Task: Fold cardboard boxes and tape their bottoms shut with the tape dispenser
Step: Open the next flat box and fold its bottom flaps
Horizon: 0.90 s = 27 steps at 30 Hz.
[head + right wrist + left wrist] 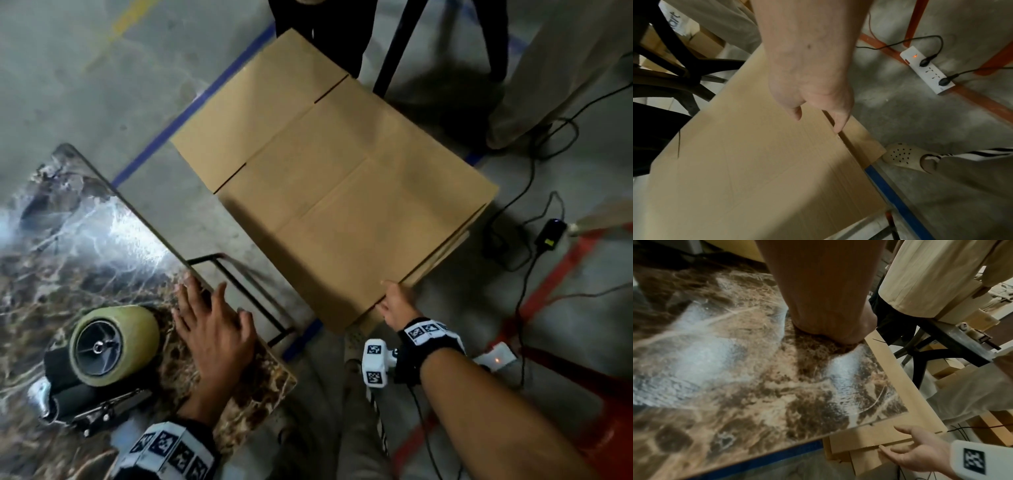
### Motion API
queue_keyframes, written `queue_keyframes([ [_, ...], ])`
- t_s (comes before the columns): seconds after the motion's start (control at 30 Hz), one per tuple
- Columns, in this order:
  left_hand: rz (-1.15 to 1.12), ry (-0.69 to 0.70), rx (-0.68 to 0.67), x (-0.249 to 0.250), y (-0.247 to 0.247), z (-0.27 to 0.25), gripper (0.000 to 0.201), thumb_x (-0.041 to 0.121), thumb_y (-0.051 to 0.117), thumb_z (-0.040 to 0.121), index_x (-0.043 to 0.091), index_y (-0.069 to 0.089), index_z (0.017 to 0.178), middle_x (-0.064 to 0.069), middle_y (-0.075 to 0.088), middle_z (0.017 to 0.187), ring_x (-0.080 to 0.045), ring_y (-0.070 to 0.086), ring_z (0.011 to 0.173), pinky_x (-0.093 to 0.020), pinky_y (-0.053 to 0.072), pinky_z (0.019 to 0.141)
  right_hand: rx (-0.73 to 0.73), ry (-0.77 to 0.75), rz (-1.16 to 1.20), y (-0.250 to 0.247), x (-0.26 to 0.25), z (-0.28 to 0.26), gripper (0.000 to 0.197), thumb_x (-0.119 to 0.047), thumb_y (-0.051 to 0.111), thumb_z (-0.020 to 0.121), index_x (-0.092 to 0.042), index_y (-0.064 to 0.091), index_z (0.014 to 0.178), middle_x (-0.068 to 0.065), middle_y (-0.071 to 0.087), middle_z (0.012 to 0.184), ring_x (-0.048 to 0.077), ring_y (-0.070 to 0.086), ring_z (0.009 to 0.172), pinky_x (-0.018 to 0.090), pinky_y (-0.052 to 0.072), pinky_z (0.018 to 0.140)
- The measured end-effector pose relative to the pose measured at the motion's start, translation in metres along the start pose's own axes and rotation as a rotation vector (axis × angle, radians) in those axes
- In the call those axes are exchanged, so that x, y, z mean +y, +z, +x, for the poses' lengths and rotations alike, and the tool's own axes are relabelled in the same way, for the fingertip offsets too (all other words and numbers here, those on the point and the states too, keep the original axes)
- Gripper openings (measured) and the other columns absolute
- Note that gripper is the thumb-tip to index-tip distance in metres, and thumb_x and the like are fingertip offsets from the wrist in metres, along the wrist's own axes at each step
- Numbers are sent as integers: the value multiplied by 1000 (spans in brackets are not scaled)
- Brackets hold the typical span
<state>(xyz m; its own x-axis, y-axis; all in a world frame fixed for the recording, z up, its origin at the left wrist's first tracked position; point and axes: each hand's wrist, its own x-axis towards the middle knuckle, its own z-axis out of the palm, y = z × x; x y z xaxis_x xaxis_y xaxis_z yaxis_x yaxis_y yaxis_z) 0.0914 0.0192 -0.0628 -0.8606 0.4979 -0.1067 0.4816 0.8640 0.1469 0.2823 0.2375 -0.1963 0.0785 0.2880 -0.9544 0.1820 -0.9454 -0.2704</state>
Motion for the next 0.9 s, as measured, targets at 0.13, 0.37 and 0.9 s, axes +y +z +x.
queue_keyframes([
  [0.13, 1, -9, 21, -2, 2, -1, 64, 40, 49, 76, 17, 52, 135, -11, 10, 164, -29, 1, 152, -57, 10, 119, -61, -19, -87, 8, 3, 13, 55, -40, 59, 92, -8, 50, 136, 19, 50, 142, 38, 50, 129, 43, 50, 98],
  [0.37, 16, -3, 22, -3, 3, -1, 60, 41, 46, 76, 18, 55, 131, -11, 10, 164, -28, 1, 152, -55, 7, 120, -120, -5, -31, 9, -6, -5, 56, -48, 56, 95, -12, 49, 138, 14, 51, 143, 30, 50, 131, 42, 42, 109],
  [0.9, -340, -117, -357, 15, -54, 13, 83, 81, 12, 87, 29, 53, 136, -14, 14, 163, -31, 8, 149, -49, 4, 121, -301, -300, 162, 8, -78, -188, 25, -14, 74, 85, -13, 67, 109, 15, 70, 109, 31, 66, 100, 46, 52, 95],
])
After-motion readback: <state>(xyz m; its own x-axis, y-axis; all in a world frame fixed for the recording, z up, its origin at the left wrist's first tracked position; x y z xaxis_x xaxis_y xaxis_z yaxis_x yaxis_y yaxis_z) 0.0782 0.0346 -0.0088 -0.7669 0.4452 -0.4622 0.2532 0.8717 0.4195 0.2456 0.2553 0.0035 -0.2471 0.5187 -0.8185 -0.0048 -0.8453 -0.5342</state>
